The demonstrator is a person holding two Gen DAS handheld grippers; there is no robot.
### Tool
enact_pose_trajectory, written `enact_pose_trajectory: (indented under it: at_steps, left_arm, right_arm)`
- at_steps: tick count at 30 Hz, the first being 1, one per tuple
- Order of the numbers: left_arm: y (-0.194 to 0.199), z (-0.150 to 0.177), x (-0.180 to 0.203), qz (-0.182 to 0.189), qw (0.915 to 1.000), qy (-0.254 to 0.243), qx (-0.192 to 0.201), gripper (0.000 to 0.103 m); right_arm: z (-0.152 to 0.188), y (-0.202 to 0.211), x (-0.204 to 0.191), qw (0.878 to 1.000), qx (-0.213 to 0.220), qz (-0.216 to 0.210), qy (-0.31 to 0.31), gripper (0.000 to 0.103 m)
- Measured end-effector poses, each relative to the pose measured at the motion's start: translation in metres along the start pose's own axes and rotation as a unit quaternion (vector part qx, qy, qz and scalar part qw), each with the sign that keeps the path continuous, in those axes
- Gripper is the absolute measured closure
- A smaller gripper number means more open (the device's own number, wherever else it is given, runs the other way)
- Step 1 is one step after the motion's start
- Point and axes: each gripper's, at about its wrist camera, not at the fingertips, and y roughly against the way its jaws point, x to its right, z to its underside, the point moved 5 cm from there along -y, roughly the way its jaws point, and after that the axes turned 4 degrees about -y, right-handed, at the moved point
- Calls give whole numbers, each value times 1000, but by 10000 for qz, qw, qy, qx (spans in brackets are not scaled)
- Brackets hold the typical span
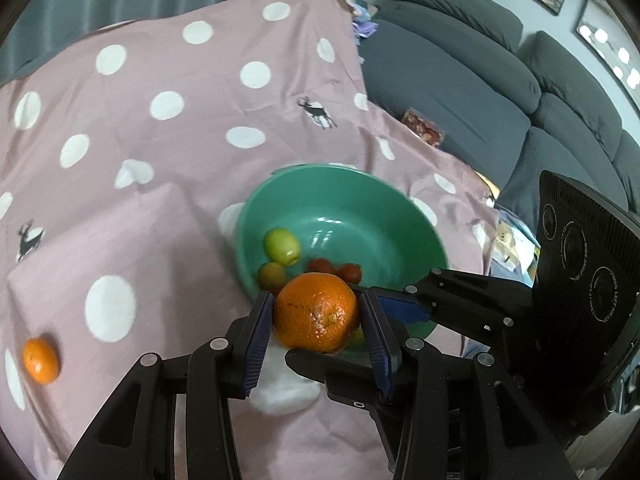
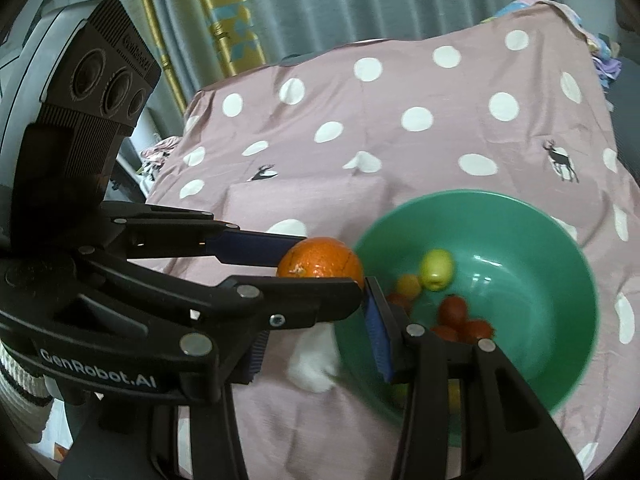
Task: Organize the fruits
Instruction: 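Carry the held orange with the right tool into the green bowl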
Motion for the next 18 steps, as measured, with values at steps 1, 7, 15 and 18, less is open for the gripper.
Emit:
enact_pose_trajectory:
  at_steps: [1, 7, 15, 18]
  left_arm:
    - [-4, -2, 3, 38, 10000, -17, -11, 58]
    - [-25, -8, 16, 258, 9996, -90, -112, 58]
    - [-47, -11, 24, 415, 9987, -115, -271, 58]
    - [-52, -12, 24, 473, 9984, -89, -312, 58]
  right_arm:
    - [0, 1, 4, 10000, 6, 21, -29, 59]
    - [4, 5, 27, 9997, -41, 225, -123, 59]
    - [12, 4, 50, 9988, -140, 356, -304, 59]
    - [14, 3, 54, 9985, -186, 389, -342, 59]
